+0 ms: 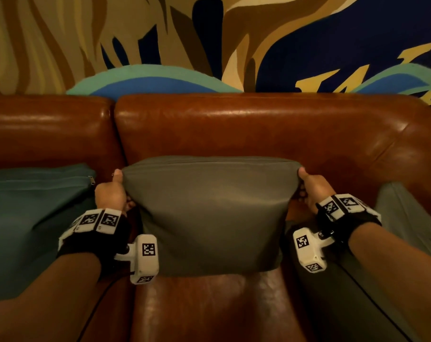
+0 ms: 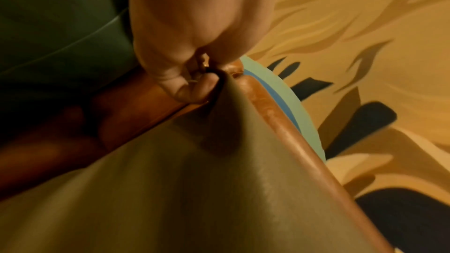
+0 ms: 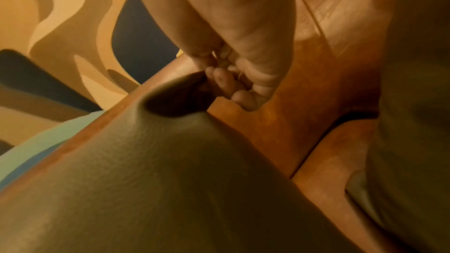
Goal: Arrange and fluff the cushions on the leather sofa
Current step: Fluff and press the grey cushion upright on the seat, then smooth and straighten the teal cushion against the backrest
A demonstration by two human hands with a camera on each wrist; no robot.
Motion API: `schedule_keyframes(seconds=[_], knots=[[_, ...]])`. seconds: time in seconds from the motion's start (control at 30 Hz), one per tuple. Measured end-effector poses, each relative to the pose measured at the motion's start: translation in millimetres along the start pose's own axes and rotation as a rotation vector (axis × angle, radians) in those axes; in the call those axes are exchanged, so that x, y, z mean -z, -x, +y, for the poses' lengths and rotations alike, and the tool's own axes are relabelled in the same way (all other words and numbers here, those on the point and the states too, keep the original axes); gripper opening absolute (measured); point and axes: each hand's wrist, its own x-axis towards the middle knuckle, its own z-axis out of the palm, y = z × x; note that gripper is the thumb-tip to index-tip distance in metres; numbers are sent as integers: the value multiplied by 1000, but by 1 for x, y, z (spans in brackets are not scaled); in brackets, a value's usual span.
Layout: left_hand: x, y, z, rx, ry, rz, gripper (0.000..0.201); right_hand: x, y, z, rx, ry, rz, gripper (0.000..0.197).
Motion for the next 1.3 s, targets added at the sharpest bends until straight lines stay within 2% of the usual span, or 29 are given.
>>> schedule_keyframes(seconds=[0.1, 0.17, 0.23, 0.27, 0.3, 0.37, 0.43, 0.5, 0.6, 0.67, 0.7, 0.73, 0.77, 0.8, 0.87, 0.93, 1.0, 1.07, 1.17, 1.23, 1.3], knots=[[7, 1, -5, 41, -18, -20, 46, 4, 7, 3, -37, 1, -28, 47], [23, 8, 2, 4, -65, -20, 53, 16, 18, -7, 14, 3, 104, 44], [46, 24, 12, -132, -127, 16, 47, 27, 35, -22, 189, -74, 292, 28], [60, 37, 15, -224, -143, 29, 41, 27, 51, -28, 281, -128, 323, 22], [73, 51, 16, -308, -142, 14, 37, 21, 71, -33, 356, -164, 294, 21], [95, 81, 16, -423, -136, -93, 33, -10, 114, -35, 482, -171, 140, 22], [116, 99, 13, -477, -128, -160, 32, -60, 155, -28, 545, -71, -122, 27], [141, 101, 13, -480, -136, -174, 32, -116, 192, -21, 513, 78, -384, 32], [189, 83, 11, -457, -264, -188, 29, -196, 238, -16, 409, 319, -685, 28], [227, 57, 10, -446, -451, -121, 25, -240, 265, -19, 338, 390, -809, 23], [250, 38, 10, -414, -552, -52, 20, -262, 274, -20, 312, 393, -826, 19], [272, 17, 11, -366, -609, 22, 16, -283, 280, -22, 276, 376, -809, 12], [294, -7, 12, -301, -626, 90, 22, -302, 285, -25, 238, 337, -771, 3], [316, -32, 14, -239, -623, 143, 31, -322, 288, -28, 193, 284, -727, 10], [347, -79, 23, -155, -619, 215, 39, -355, 289, -38, 75, 151, -638, 40], [365, -121, 32, -125, -624, 221, 44, -382, 285, -44, -38, 1, -531, 69], [373, -153, 40, -115, -638, 194, 51, -404, 273, -41, -117, -160, -416, 84], [375, -179, 45, -123, -630, 137, 61, -418, 268, -39, -182, -214, -299, 82], [374, -211, 52, -165, -591, 37, 75, -429, 274, -38, -121, -104, -193, 59], [374, -232, 56, -177, -580, 15, 76, -431, 273, -38, -65, -88, -143, 54], [376, -241, 61, -209, -572, 4, 65, -429, 276, -41, -2, -89, -75, 52]])
